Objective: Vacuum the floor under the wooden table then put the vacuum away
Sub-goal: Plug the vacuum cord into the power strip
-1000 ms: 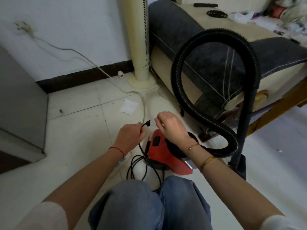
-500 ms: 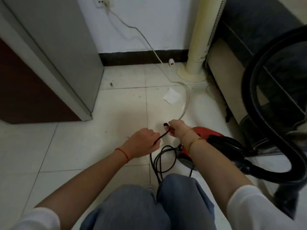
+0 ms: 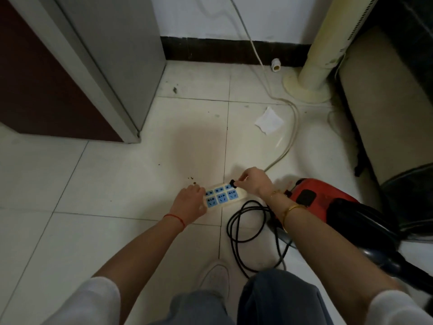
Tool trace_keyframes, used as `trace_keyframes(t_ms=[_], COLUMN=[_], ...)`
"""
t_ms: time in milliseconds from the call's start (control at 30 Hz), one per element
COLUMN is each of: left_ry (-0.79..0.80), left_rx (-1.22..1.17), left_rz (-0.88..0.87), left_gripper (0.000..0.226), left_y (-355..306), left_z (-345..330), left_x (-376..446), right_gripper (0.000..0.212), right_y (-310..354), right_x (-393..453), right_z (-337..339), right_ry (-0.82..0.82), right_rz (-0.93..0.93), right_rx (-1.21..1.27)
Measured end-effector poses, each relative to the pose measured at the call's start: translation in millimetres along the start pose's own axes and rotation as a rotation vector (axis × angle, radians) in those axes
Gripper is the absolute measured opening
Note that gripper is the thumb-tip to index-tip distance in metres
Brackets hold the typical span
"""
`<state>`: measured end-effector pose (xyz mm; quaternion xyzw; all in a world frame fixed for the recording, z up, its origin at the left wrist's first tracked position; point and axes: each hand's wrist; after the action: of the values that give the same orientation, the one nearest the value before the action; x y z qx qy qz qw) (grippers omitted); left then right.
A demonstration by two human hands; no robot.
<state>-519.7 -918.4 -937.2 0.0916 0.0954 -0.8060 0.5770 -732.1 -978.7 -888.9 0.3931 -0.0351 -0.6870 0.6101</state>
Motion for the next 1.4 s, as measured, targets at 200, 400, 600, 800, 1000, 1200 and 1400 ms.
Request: trace_keyframes(t_ms=[200,400,600,800,1000,1200,1400], left_ry=[0.035,-0.043,-0.091,-0.107,-0.089,-0.059,-0.061], left_rx=[-0.130,-0.358,-0.458,-0.529,-0.559,-0.555,-0.541], left_rz=[0.114,0.232,0.245,0.256,0.261,0.264,0.243], left_gripper=[0.076,0.071,0.063,0.067,0.070,0.072,0.076], left_y=[-10,-10,-5,-2,1,3,5], left_z=[-54,-77,-77,-79,-78,-75,-75], left_x=[22,33,34,33,35,37,37], right_gripper=[0.030,0.025,0.021,0.015,0.017,0.022,0.025], right_y=[-1,18,40,55,56,59,51], right_x=[17,32,38,36,41,41,43], right_z=[-42,-70,-82,-79,-79,-79,-68], right_ry=[0.120,0.168,0.250,0.289,0.308,0.326,0.283], right_rz=[0.269,0.470,0.489,0.534,0.589,0.626,0.593], right_rx=[-0.372,-0.620,-0.810,-0.949,-0.951,-0.946,-0.953])
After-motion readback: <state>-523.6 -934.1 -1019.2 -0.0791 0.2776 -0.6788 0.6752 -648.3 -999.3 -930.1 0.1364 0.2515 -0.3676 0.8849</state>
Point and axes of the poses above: each hand's wrist, its own x-axis towards the middle knuckle, its own z-axis out of the back of the hand, y = z × x, and after that the axes turned 5 degrees about x, right-handed
